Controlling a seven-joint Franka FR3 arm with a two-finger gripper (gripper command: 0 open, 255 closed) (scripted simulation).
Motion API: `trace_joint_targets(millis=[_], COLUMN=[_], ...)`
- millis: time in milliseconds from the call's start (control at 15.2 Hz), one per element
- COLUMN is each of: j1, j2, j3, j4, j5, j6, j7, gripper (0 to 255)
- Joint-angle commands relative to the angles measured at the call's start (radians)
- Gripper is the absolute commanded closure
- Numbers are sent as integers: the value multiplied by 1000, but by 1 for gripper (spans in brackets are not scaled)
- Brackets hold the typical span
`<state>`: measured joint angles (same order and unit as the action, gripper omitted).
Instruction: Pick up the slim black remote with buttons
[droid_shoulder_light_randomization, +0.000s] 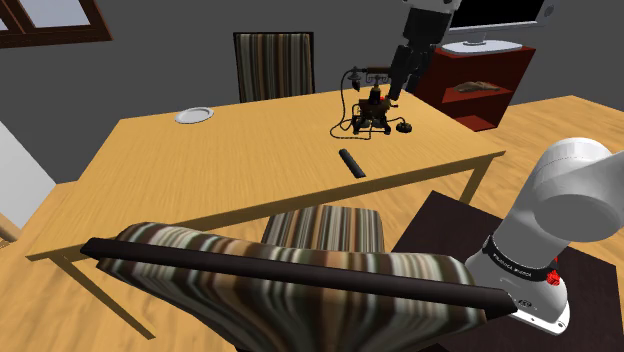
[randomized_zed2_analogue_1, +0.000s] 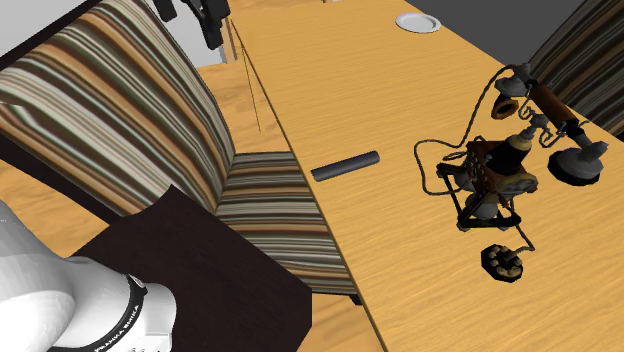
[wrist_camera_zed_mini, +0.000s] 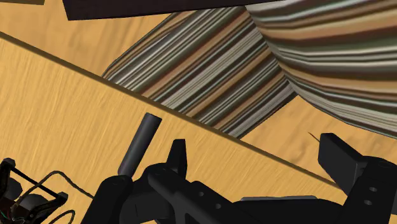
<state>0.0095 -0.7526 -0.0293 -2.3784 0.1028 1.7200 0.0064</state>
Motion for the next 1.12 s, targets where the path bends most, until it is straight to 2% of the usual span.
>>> trace_joint_targets(millis=[0,528,1056], j1=[0,-53,-97], j2=[0,206,463], j3=[0,-5,-23], j4=[0,-64,-55], j5=[0,-2,2], j6=[0,252,482], j7=[0,73,142], gripper=[0,0,0])
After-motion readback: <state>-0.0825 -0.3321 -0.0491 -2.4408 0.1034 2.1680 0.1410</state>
